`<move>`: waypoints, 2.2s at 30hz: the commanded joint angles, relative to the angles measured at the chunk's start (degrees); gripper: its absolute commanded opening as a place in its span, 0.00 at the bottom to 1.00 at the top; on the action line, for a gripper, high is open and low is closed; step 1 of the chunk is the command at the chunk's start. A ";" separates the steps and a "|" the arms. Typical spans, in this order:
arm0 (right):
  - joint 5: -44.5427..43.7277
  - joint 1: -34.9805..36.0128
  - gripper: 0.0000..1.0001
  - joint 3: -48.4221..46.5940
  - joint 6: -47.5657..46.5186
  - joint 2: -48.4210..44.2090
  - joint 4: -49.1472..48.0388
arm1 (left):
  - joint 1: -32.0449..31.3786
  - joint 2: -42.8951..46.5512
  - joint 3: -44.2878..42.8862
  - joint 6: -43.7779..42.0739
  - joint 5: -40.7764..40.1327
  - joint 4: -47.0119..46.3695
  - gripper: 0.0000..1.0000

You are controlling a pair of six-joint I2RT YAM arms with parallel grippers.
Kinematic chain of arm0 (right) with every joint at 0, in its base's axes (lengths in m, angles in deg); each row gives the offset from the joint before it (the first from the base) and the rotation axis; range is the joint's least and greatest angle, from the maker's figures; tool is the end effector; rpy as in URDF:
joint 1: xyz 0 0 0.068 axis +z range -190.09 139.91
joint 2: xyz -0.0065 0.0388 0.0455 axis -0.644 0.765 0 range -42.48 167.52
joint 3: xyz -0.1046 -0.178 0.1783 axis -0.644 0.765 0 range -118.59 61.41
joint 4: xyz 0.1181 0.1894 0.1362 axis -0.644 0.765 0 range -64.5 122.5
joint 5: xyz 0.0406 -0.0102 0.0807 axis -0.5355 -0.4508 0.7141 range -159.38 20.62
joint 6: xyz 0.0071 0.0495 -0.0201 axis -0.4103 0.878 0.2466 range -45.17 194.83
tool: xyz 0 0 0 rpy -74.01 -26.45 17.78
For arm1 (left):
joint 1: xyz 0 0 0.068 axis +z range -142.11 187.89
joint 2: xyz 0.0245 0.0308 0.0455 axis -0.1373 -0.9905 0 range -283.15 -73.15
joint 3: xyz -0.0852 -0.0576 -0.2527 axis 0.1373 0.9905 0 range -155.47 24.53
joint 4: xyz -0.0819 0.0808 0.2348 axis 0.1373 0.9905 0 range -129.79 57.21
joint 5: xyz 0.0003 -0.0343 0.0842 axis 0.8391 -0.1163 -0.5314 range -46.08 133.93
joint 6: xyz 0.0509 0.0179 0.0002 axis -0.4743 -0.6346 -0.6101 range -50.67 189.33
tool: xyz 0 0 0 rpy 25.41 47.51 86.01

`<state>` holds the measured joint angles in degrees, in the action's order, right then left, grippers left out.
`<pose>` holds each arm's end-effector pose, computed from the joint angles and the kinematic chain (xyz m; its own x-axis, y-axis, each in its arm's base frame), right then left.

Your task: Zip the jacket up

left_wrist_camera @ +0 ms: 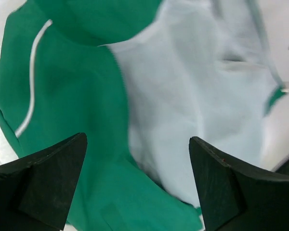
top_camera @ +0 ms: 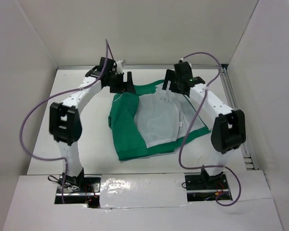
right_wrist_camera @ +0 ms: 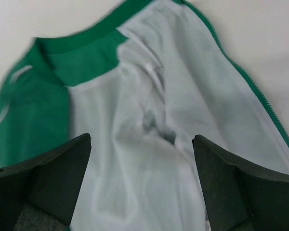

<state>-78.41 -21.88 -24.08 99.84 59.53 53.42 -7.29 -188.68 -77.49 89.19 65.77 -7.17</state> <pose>0.3864 0.1211 0.2831 -0.6881 0.2132 -0.6936 0.0981 0.9744 0.2022 0.4407 -0.1333 0.2757 -0.8214 -0.1038 -0.5609 0.2265 0.8431 -0.4877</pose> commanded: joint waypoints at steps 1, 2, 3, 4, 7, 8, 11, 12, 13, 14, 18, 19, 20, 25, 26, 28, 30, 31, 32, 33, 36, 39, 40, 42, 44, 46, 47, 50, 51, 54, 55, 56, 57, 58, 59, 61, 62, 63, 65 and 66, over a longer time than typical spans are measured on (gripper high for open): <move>3.23 2.07 0.94 1.37 -0.58 -10.34 -3.92 | 0.41 17.56 5.66 2.36 2.68 -5.80 0.99; 4.37 2.95 0.93 3.64 -1.45 -12.00 -4.54 | 0.50 20.14 11.87 3.34 1.54 -6.42 0.99; 5.34 4.09 0.93 4.89 -2.24 -12.80 -4.72 | 1.11 25.64 15.15 5.61 0.84 -7.13 0.99; 6.04 6.46 0.93 7.51 -3.21 -13.42 -5.50 | 1.55 28.22 22.05 7.02 0.22 -7.83 0.99; 11.14 12.60 0.92 14.09 -5.85 -16.40 -8.22 | 3.66 39.91 36.90 13.44 -1.44 -8.97 0.99; 13.93 14.37 0.92 15.78 -6.46 -16.76 -9.02 | 4.19 45.68 40.98 16.24 -2.24 -9.50 0.99; 19.47 20.18 0.91 20.53 -6.03 -15.89 -11.92 | 6.12 54.84 52.42 23.09 -5.76 -8.19 0.99; 20.45 21.41 0.88 20.80 -4.90 -14.93 -12.54 | 6.74 56.45 54.71 24.51 -6.11 -8.01 0.99; 20.99 24.81 0.85 20.02 -4.19 -10.83 -13.32 | 8.48 58.55 59.43 26.18 -5.94 -7.93 0.99; 20.99 24.85 0.85 20.01 -4.19 -10.79 -13.33 | 9.37 59.09 59.48 26.28 -5.68 -7.92 0.99; 10.49 29.94 0.82 16.16 -2.35 -2.90 -9.05 | 12.19 57.70 60.88 26.46 -6.46 -4.24 0.99; 9.75 30.90 0.79 15.97 -2.17 -1.83 -8.50 | 12.54 57.00 61.23 26.11 -6.90 -4.06 0.99; 9.65 31.26 0.67 15.80 -1.99 -1.13 -8.06 | 13.33 56.73 61.67 26.11 -6.82 -4.23 0.99; 5.45 32.14 0.34 15.80 1.44 0.20 -6.40 | 15.00 56.02 63.87 24.53 -3.92 -7.30 0.99; 3.00 33.10 0.18 15.45 2.40 -0.32 -5.43 | 14.92 55.94 64.22 24.53 -3.66 -7.92 0.99; -0.63 33.64 0.06 15.18 2.85 -3.30 -4.28 | 15.00 55.06 64.49 23.83 -3.13 -8.71 0.99; -1.51 33.99 0.06 15.88 3.81 -8.57 -4.28 | 15.00 53.40 64.40 23.04 -2.25 -9.68 0.99; -1.51 33.90 0.07 16.41 4.51 -10.68 -4.54 | 14.92 52.60 64.23 22.86 -1.90 -10.20 0.99; -1.86 33.03 0.07 17.28 5.65 -14.96 -4.28 | 14.65 51.99 63.79 22.94 -2.42 -10.30 0.99; -1.86 32.15 0.08 17.90 6.27 -16.92 -4.11 | 14.22 50.41 63.52 23.29 -3.12 -10.21 0.99; 0.85 26.97 0.10 20.97 8.12 -24.57 -3.84 | 11.06 47.24 62.29 24.26 -5.76 -10.12 0.99; 3.58 20.03 0.11 24.93 9.35 -29.94 -4.37 | 7.73 42.94 60.71 25.23 -6.90 -11.26 0.99; 3.94 18.36 0.11 26.07 9.44 -31.17 -3.58 | 6.93 41.54 59.32 25.40 -6.82 -11.53 0.99; 3.50 14.40 0.12 27.39 9.35 -31.44 -2.44 | 4.03 37.23 56.60 26.02 -7.60 -11.88 0.99; 4.02 11.86 0.13 28.19 8.92 -30.74 -2.17 | 0.44 32.13 54.30 26.28 -9.27 -11.79 0.99; 5.43 10.53 0.14 29.50 8.73 -28.72 -2.70 | -2.12 28.71 50.44 26.55 -10.68 -11.44 0.99; 5.52 9.39 0.18 29.68 8.82 -27.67 -2.87 | -4.22 25.64 49.21 26.46 -11.21 -11.09 0.99; 2.98 7.54 0.21 28.90 10.05 -23.28 -1.91 | -7.13 20.26 44.98 26.20 -12.53 -9.51 0.99; 2.45 7.01 0.22 28.11 10.14 -21.53 -1.47 | -7.58 19.21 43.50 26.55 -13.49 -8.29 0.99; 1.39 6.66 0.29 27.66 10.32 -20.72 -1.81 | -7.76 15.78 41.38 27.25 -14.81 -6.44 0.96; 1.39 6.57 0.29 27.75 10.40 -20.98 -2.17 | -7.50 14.81 41.37 27.43 -14.81 -6.34 0.91; 1.74 6.48 0.29 28.10 10.23 -21.33 -2.69 | -7.41 14.63 41.20 27.69 -14.90 -6.17 0.83; 1.74 6.48 0.29 28.36 10.14 -22.12 -3.22 | -7.15 14.54 41.28 27.95 -14.90 -5.73 0.65; 1.48 6.31 0.29 28.45 10.14 -22.39 -3.31 | -6.88 14.97 41.28 27.87 -14.90 -5.03 0.56; 1.39 6.13 0.28 28.63 10.23 -22.65 -3.40 | -6.71 15.41 41.63 28.04 -15.25 -4.76 0.47; 1.48 6.04 0.21 28.98 10.32 -22.74 -4.01 | -6.18 17.51 41.81 28.83 -16.83 -2.93 0.23; 1.74 6.13 0.19 29.50 10.32 -22.57 -4.45 | -6.09 18.40 41.64 29.10 -17.45 -2.13 0.17; 2.70 6.39 0.15 30.12 10.84 -22.39 -5.85 | -5.74 19.88 41.03 29.36 -19.54 -0.30 0.08; 3.23 7.09 0.12 30.73 10.93 -22.21 -6.82 | -4.95 21.39 39.54 29.88 -21.49 3.04 0.05; 4.46 7.62 0.12 30.91 10.93 -22.21 -7.35 | -4.51 22.79 38.48 30.32 -24.28 4.80 0.03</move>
<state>-75.09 -15.12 6.08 110.12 38.64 49.53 -13.06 -171.04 -35.59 117.89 47.94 -9.20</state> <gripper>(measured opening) 0.120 0.123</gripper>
